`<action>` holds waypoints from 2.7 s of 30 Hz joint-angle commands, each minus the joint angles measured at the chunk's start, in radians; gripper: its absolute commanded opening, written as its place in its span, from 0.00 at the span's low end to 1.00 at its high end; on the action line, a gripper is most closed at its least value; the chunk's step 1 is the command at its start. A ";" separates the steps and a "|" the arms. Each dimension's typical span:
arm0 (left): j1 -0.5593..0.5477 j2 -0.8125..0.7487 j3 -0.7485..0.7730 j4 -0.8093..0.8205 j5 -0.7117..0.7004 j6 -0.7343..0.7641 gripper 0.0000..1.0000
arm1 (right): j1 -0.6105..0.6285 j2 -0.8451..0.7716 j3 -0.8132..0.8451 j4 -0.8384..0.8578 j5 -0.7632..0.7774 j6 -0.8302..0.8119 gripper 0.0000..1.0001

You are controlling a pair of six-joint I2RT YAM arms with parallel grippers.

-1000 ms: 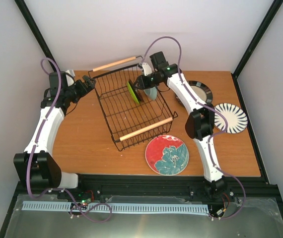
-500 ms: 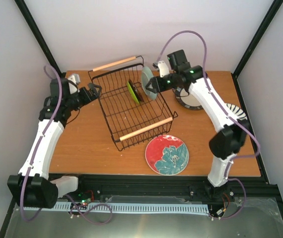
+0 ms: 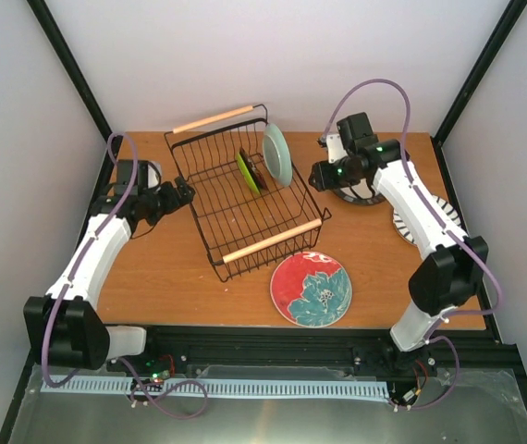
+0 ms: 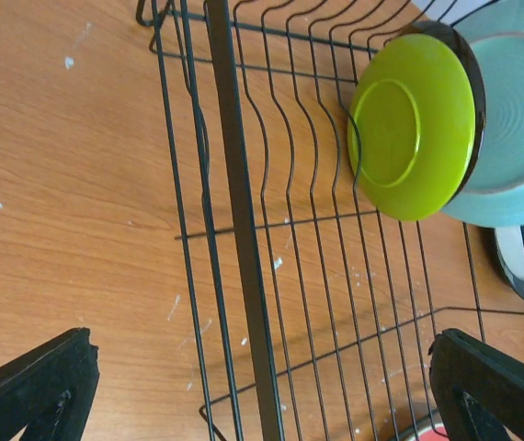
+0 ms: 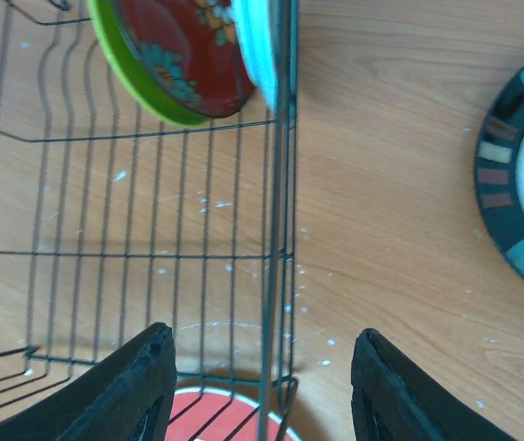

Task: Load the plates into the dish rack
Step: Insert the plate into the dish rack, then move the dish rack to the center of the board.

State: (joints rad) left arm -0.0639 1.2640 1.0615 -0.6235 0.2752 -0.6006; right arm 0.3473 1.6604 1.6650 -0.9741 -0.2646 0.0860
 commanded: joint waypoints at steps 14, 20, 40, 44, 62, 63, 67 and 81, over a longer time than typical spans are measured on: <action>0.014 0.215 0.219 0.028 -0.057 0.084 0.95 | 0.061 0.248 0.208 -0.030 0.162 -0.083 0.52; 0.017 0.262 0.245 0.047 -0.049 0.088 0.95 | 0.067 0.258 0.187 -0.020 0.158 -0.086 0.52; 0.032 0.412 0.396 0.071 -0.005 0.112 0.96 | 0.076 0.416 0.306 0.002 0.176 -0.072 0.03; 0.032 0.416 0.453 0.058 -0.008 0.113 1.00 | 0.073 0.457 0.362 0.010 0.215 -0.054 0.03; 0.061 0.417 0.570 0.009 -0.004 0.105 1.00 | -0.034 0.579 0.552 0.006 0.281 0.017 0.03; 0.062 0.418 0.569 0.009 -0.003 0.106 1.00 | -0.040 0.579 0.552 0.007 0.279 0.012 0.03; 0.062 0.417 0.562 0.007 0.000 0.104 1.00 | -0.065 0.582 0.550 0.012 0.265 -0.006 0.03; 0.061 0.405 0.551 0.001 0.010 0.108 1.00 | -0.101 0.536 0.542 0.048 0.134 -0.041 0.32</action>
State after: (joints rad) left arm -0.0067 1.6802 1.5974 -0.6033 0.2703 -0.5087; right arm 0.2520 2.2448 2.1727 -0.9768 -0.0883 0.0452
